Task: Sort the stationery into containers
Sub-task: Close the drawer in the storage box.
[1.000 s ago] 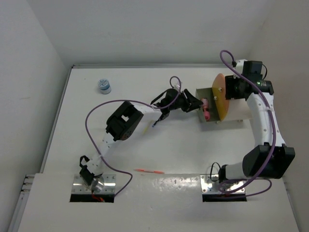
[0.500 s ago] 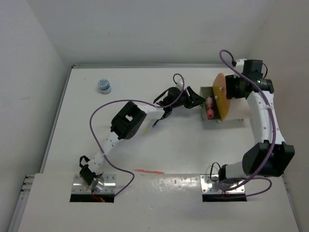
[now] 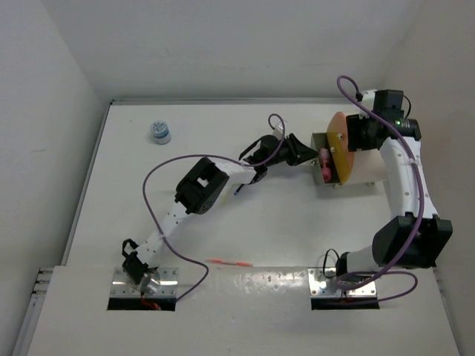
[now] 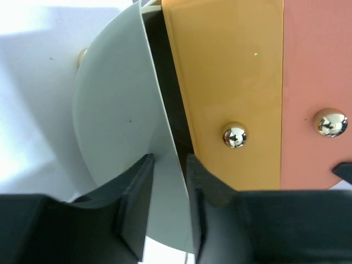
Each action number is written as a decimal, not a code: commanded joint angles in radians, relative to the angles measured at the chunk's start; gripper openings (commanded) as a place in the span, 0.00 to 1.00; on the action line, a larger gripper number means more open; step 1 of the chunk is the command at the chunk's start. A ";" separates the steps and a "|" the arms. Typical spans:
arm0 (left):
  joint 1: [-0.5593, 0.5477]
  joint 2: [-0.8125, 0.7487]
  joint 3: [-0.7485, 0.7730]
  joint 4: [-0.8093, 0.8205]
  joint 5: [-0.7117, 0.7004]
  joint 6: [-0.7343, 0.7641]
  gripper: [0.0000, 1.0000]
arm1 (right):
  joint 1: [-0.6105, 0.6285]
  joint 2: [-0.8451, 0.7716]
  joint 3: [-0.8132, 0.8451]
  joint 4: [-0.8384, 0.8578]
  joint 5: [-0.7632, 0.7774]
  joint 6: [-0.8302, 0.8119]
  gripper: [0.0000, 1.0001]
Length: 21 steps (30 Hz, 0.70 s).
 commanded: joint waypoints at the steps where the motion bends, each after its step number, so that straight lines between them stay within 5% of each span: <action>1: -0.039 -0.001 0.040 0.096 0.012 -0.070 0.34 | 0.008 0.119 -0.092 -0.253 -0.055 -0.034 0.32; 10: -0.025 -0.112 -0.152 0.205 -0.027 -0.159 0.39 | 0.008 0.120 -0.094 -0.258 -0.056 -0.034 0.31; 15: -0.015 -0.119 -0.163 0.167 -0.013 -0.185 0.31 | 0.008 0.125 -0.089 -0.256 -0.055 -0.025 0.31; 21: -0.010 -0.113 -0.167 0.134 -0.030 -0.208 0.35 | 0.008 0.117 -0.095 -0.259 -0.056 -0.028 0.30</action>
